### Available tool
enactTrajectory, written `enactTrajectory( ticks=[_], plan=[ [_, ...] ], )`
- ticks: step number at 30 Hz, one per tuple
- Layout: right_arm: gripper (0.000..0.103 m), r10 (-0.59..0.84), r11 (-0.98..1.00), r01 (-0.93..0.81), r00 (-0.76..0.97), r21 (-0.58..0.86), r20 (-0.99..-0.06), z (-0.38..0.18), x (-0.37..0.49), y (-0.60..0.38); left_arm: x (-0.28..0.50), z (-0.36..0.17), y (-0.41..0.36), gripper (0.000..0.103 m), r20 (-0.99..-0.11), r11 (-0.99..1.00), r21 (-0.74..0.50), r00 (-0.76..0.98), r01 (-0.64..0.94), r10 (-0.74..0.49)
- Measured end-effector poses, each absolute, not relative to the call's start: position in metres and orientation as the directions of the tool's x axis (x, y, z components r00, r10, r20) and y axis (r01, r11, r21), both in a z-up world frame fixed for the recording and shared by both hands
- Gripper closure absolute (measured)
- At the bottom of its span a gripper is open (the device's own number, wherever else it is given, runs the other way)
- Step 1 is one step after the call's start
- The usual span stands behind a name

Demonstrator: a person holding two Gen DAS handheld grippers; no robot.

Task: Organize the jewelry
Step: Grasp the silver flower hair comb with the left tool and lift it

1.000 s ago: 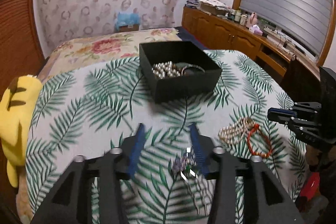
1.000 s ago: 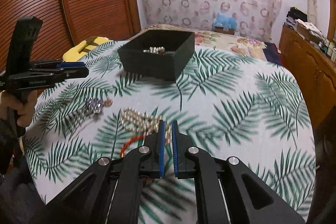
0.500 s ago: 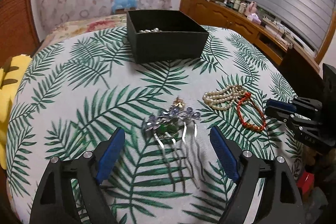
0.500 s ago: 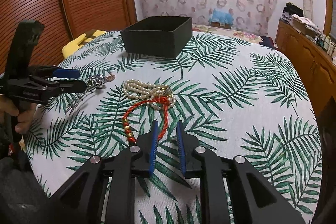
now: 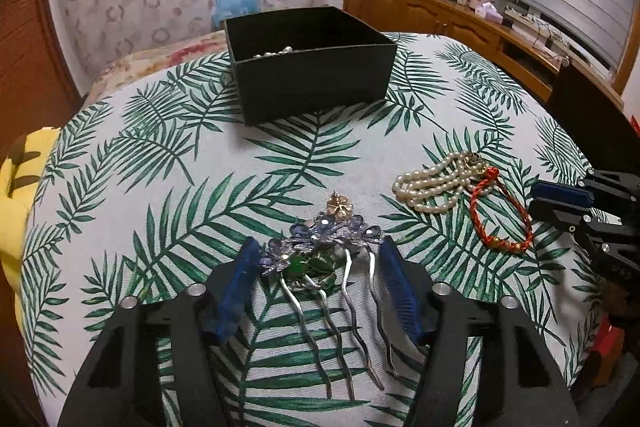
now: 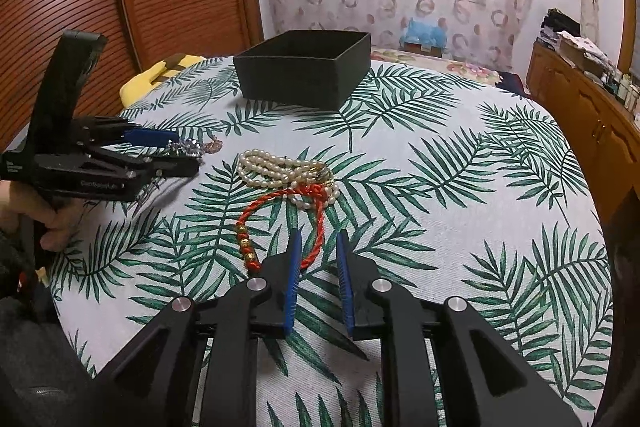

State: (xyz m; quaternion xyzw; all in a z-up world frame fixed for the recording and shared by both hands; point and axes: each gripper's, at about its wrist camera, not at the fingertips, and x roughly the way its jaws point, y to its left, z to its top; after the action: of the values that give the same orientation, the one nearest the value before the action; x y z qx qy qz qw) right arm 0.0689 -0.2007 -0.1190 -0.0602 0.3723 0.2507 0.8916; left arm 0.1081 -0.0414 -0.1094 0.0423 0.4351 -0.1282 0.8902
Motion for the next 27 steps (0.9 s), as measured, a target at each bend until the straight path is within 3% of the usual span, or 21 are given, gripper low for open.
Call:
enactTrajectory(
  ticks=[27],
  plan=[
    [0.083, 0.402, 0.868, -0.49, 0.596, 0.082, -0.696, -0.12, 0.069, -0.199, 0.082, -0.062, -0.041, 0.045, -0.639, 0.958, -0.071, 0.725, 0.279, -0.259]
  ],
)
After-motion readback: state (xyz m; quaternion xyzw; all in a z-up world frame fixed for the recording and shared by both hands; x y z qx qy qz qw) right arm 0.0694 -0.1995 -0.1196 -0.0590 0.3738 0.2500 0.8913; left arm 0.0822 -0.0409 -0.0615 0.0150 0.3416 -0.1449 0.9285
